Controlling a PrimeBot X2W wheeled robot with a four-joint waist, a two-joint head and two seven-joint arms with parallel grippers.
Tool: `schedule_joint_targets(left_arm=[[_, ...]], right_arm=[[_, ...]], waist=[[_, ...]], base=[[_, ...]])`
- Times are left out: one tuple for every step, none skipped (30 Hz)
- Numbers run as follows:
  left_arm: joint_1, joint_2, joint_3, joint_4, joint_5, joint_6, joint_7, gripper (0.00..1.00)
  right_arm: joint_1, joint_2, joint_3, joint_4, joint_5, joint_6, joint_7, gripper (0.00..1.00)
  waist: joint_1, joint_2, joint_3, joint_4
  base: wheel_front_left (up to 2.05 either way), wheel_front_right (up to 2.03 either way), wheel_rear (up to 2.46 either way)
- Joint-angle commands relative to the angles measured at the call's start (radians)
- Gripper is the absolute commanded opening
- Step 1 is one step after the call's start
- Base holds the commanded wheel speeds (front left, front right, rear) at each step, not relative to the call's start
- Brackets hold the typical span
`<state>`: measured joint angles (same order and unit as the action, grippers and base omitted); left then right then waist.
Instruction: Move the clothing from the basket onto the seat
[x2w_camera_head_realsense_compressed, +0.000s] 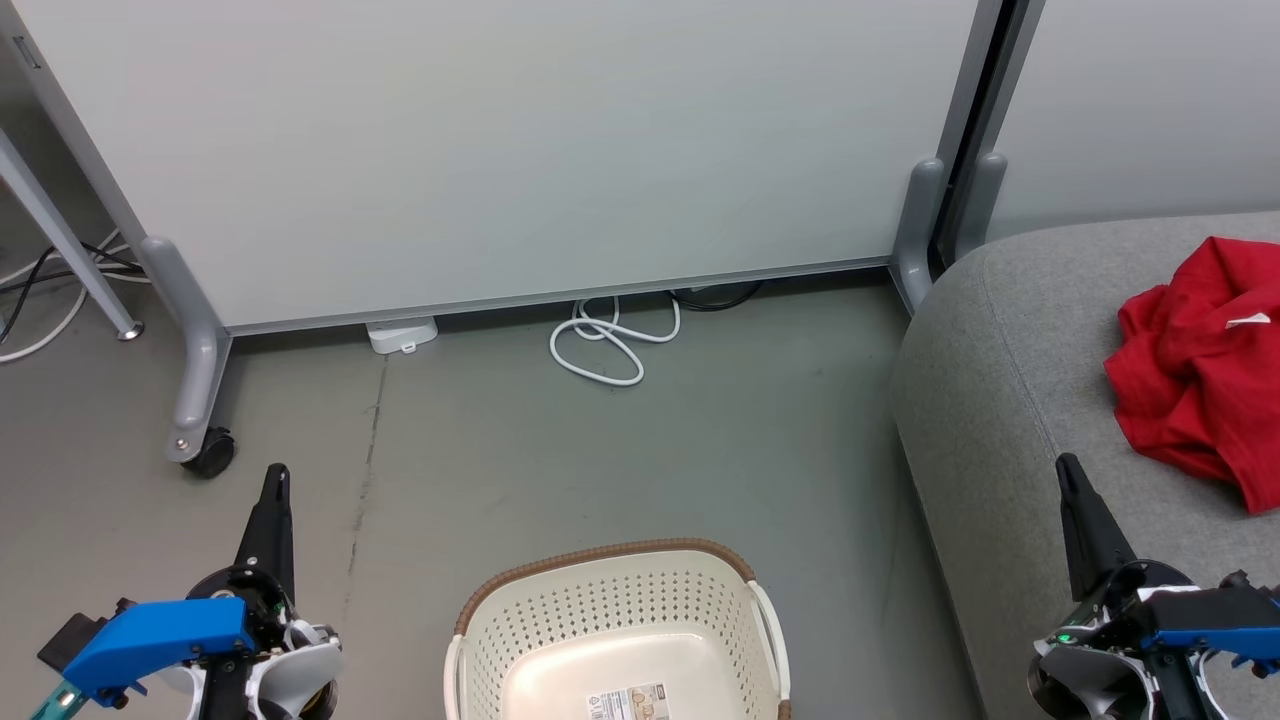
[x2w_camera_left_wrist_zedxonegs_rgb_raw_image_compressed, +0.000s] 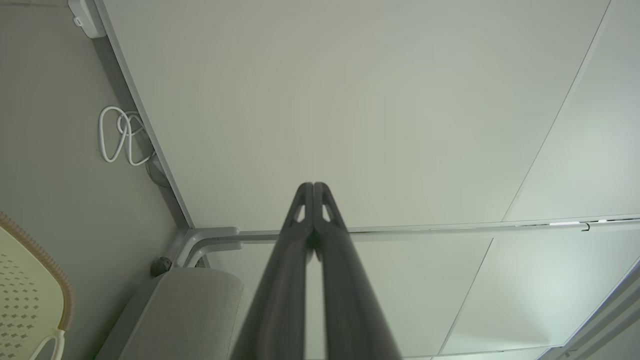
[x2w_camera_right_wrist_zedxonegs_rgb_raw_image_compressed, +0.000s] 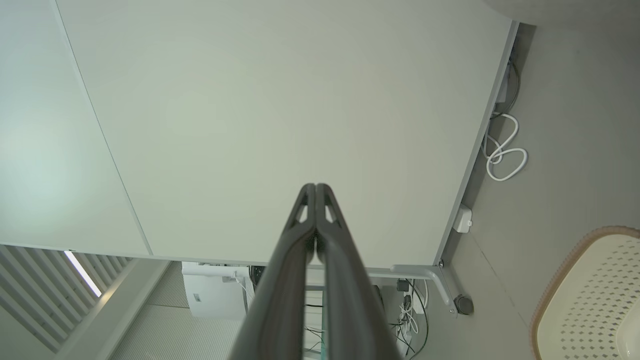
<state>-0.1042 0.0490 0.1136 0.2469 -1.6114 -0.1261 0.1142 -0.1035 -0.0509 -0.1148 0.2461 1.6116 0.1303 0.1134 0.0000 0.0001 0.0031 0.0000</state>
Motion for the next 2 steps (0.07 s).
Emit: schedule_joint_targets(left_arm=[[-0.011, 0.002, 0.002, -0.003, -0.002, -0.009, 0.004, 0.0], [-0.011, 0.002, 0.002, -0.003, -0.002, -0.009, 0.004, 0.0]], right_arm=[[-0.01, 0.001, -0.002, -0.003, 0.001, 0.001, 0.003, 0.0], [-0.01, 0.001, -0.002, -0.003, 0.001, 0.001, 0.003, 0.0]], waist=[[0.0, -0.0001, 0.0, 0.0], [0.0, -0.0001, 0.0, 0.0]], base=[[0.0, 0.0, 0.0], [0.0, 0.0, 0.0]])
